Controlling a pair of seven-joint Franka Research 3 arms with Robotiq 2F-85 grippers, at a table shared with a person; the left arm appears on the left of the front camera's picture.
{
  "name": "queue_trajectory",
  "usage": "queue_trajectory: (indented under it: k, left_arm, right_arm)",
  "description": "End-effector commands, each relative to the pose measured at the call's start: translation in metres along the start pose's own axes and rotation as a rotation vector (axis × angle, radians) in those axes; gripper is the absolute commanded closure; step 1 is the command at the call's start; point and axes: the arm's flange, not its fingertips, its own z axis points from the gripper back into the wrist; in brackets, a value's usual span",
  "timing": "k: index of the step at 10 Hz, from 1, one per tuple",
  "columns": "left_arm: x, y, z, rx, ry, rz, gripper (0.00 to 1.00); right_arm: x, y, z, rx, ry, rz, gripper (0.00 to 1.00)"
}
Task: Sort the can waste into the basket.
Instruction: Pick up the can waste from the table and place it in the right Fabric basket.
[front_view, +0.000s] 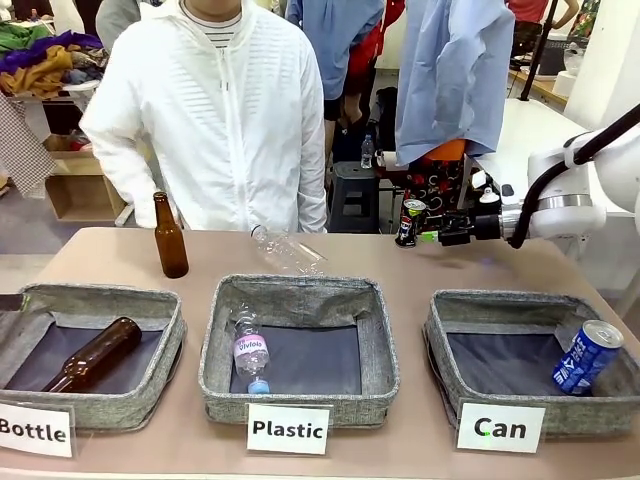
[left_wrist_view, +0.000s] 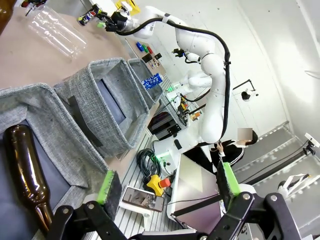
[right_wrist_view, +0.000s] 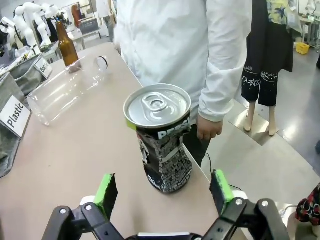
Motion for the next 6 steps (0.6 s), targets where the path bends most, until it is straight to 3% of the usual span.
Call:
queue_trajectory:
  k: [1,6]
  left_arm:
    - [0.0,-0.003,0.002,-0.011,0.001,0.0,0.0]
    - [0.0,-0.003,0.002,-0.011,0.001,0.0,0.0]
  right_arm:
    - [0.004,-0.009,-0.017,-0.027,-0.048,-0.028,0.0]
    - [-0.003,-0.01,-0.049,0.039,-0.147,-0.041,0.0]
